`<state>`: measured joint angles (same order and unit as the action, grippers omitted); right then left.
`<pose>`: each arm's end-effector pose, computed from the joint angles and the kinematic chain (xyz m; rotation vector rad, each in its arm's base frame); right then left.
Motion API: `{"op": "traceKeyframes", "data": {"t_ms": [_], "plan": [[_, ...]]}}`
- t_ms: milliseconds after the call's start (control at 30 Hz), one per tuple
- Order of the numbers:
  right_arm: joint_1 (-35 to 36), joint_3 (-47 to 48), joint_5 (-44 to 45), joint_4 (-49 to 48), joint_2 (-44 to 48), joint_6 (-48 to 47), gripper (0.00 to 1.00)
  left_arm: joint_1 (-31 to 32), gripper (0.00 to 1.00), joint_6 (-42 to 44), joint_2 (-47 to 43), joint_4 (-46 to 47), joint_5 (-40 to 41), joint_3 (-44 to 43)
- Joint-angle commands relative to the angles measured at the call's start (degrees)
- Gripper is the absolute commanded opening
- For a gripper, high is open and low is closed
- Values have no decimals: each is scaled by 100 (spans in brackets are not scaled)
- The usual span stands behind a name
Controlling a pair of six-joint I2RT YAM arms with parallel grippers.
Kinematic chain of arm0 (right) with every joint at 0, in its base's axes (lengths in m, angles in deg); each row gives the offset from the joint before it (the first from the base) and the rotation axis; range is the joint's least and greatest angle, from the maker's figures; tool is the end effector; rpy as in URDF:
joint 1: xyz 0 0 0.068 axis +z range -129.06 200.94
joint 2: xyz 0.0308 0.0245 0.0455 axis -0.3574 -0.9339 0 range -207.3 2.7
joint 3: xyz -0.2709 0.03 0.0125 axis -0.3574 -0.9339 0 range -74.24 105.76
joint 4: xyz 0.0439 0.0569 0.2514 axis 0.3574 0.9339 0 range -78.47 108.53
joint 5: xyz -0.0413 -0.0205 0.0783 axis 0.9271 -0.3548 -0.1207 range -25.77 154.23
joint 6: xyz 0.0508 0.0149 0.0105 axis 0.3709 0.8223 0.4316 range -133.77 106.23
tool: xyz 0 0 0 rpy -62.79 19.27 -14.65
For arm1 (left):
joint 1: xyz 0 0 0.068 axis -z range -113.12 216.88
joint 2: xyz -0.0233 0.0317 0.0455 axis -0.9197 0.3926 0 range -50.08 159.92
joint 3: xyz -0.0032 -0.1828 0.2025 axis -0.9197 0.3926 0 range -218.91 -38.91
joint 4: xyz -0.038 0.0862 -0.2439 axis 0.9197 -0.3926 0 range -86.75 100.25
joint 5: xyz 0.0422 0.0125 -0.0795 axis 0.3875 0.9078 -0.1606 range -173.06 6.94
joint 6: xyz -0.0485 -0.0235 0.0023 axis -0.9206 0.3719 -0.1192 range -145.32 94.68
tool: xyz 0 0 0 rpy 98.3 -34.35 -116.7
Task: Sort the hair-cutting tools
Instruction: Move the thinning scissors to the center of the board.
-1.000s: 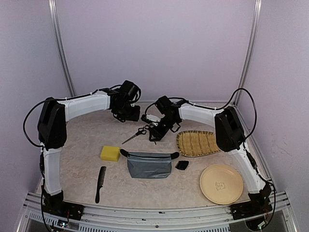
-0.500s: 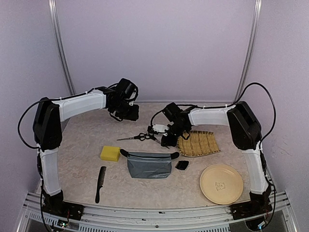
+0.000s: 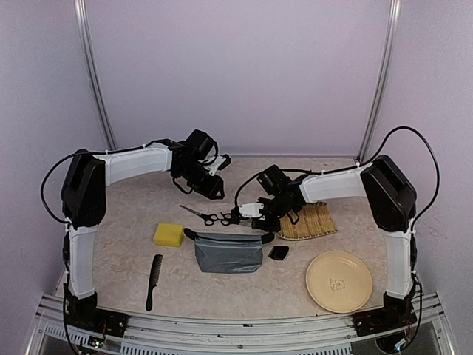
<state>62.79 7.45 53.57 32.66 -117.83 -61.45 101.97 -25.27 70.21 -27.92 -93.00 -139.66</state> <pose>0.3212 0.2965 0.1396 -1.8786 1.8016 0.2068 0.3748 -0.2708 0.2239 0.8538 2.4781 -0.4455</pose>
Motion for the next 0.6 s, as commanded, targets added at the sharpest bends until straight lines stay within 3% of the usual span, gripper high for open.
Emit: {"op": "traceKeyframes", "data": {"t_ms": [0,567], "plan": [[43,-142,234,-34,-91,-349,11,181,36,798,474,-280,-16,-207],[43,-594,209,-381,-6,-654,11,249,30,1659,1365,-498,139,-969]]}}
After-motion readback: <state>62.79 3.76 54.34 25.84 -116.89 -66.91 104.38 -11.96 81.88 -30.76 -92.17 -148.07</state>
